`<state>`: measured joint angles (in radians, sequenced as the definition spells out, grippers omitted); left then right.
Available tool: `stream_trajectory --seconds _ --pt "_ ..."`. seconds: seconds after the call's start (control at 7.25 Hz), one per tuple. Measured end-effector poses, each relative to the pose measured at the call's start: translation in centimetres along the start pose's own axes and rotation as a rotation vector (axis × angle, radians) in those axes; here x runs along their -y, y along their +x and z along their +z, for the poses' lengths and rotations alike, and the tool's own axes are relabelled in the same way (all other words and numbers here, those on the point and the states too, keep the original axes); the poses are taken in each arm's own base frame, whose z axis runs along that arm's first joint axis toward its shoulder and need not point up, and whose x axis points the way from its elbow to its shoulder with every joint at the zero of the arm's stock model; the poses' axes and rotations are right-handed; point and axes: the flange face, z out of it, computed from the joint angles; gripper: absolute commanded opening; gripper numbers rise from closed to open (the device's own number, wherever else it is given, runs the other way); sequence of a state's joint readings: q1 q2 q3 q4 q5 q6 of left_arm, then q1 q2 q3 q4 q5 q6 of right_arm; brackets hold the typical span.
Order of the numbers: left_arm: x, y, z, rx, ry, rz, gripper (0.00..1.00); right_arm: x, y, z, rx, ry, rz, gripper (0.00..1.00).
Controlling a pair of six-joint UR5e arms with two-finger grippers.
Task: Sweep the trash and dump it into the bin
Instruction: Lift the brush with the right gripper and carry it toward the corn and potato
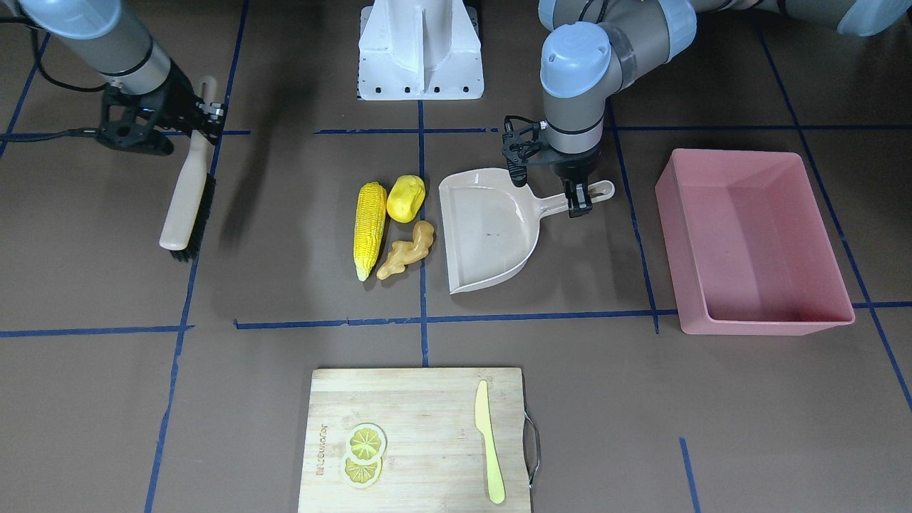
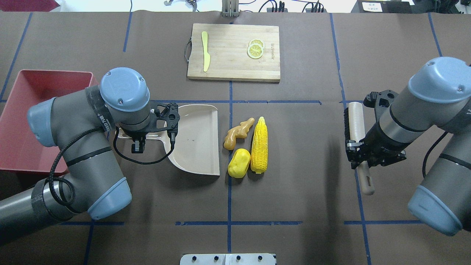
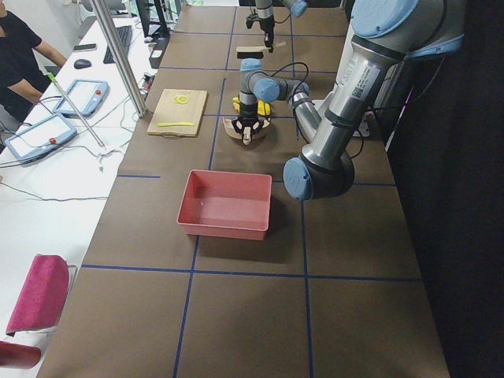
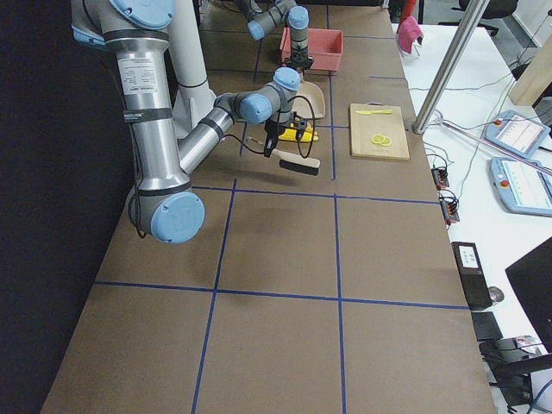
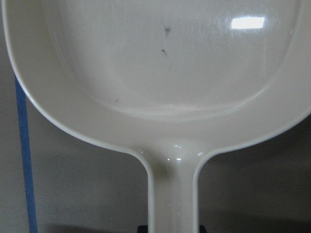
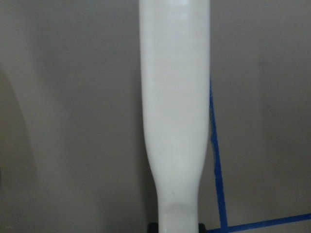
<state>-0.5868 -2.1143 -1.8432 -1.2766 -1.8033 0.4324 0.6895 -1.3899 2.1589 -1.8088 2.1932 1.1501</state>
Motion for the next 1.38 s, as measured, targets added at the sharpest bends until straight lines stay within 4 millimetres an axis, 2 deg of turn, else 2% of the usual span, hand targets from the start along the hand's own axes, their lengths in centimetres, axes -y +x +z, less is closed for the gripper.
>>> stream_trajectory --seconds 0.28,0.41,0.69,0.97,1.38 --pt "0.4 0.5 0.2 -0.002 -0.001 0.006 0.00 -1.5 -4.0 2.3 -0.020 0.001 0.010 0.00" --pt "0.5 0.7 0.3 -0.004 -0.004 0.008 0.00 -1.9 -5.4 3.2 -0.027 -0.004 0.006 0.00" --pt "0.8 1.3 0.8 -0.012 -0.007 0.016 0.00 -1.9 -7.4 4.5 -0.040 -0.009 -0.004 0.00" --pt "1.0 1.6 1.0 -0.016 -0.009 0.020 0.00 -1.6 -10.5 6.5 -0.064 -0.002 -0.022 0.00" --pt "1.0 1.5 0.9 0.004 -0.015 0.024 0.00 -2.3 -14.7 9.3 -0.095 0.003 -0.060 0.00"
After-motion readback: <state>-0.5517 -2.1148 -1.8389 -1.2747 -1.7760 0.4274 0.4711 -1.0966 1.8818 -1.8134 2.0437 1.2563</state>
